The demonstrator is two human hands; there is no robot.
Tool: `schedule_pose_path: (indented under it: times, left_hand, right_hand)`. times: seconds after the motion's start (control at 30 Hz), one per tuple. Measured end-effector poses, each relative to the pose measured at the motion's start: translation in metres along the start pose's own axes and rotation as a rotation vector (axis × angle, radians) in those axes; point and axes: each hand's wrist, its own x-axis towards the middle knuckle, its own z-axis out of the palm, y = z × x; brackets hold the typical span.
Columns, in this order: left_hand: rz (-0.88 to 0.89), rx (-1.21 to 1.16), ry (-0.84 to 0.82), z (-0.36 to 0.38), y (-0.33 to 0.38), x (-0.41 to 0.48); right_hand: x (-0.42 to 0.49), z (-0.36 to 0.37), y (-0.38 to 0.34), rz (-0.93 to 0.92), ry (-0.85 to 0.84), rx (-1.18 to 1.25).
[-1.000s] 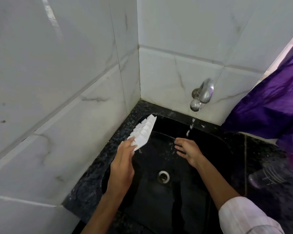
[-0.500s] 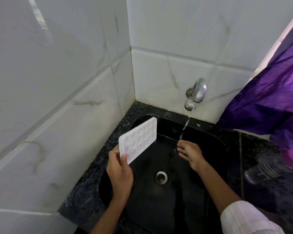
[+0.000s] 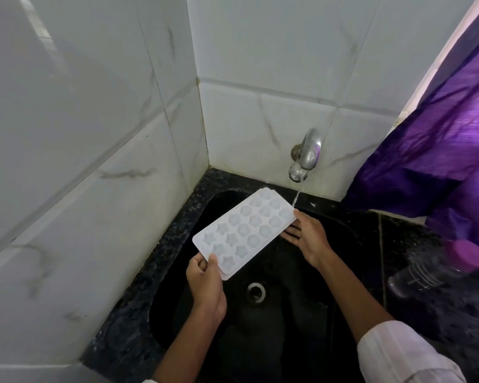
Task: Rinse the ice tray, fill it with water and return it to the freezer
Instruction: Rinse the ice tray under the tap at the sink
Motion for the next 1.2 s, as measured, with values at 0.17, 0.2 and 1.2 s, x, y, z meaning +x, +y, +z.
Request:
schedule_pose_path:
  times: [0.17, 0.2, 1.2]
  left_hand:
    - [0.009, 0.044, -0.031, -0.005, 0.001, 0.002]
    - [0.016, 0.056, -0.037, -0.006, 0.001, 0.003]
    - [0.167, 0.147, -0.072, -0.011, -0.001, 0.001]
  right_hand:
    - [0.001, -0.004, -0.007, -0.035, 0.004, -0.110]
    - [0.001, -0.004, -0.008, -0.044, 0.001, -0.146]
    - [0.005, 0.001, -0.012, 0.084, 0.069, -0.199]
